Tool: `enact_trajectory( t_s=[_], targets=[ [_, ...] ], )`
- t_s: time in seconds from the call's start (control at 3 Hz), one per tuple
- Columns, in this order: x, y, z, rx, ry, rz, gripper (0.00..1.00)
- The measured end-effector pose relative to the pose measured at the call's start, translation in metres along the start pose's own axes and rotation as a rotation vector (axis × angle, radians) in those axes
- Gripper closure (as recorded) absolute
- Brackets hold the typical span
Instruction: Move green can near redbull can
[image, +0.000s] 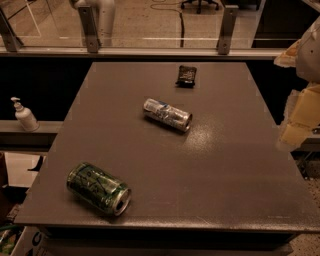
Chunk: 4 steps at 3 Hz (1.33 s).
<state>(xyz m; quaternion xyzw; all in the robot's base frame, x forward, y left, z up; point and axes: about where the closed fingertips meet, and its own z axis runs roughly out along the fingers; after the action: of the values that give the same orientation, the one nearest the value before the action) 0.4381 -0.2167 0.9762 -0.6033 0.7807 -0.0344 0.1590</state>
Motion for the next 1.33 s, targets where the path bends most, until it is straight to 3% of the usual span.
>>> enact_trajectory(
  t_s=[0.33,0.67,1.33],
  targets=[
    [0.0,0.0,0.0,0.0,0.0,0.0,0.0],
    [-0.004,0.01,0.005,-0.004,-0.041,0.007,0.0],
    [-0.028,0.046,0.023,-0.049,-0.209,0.004,0.0]
  ],
)
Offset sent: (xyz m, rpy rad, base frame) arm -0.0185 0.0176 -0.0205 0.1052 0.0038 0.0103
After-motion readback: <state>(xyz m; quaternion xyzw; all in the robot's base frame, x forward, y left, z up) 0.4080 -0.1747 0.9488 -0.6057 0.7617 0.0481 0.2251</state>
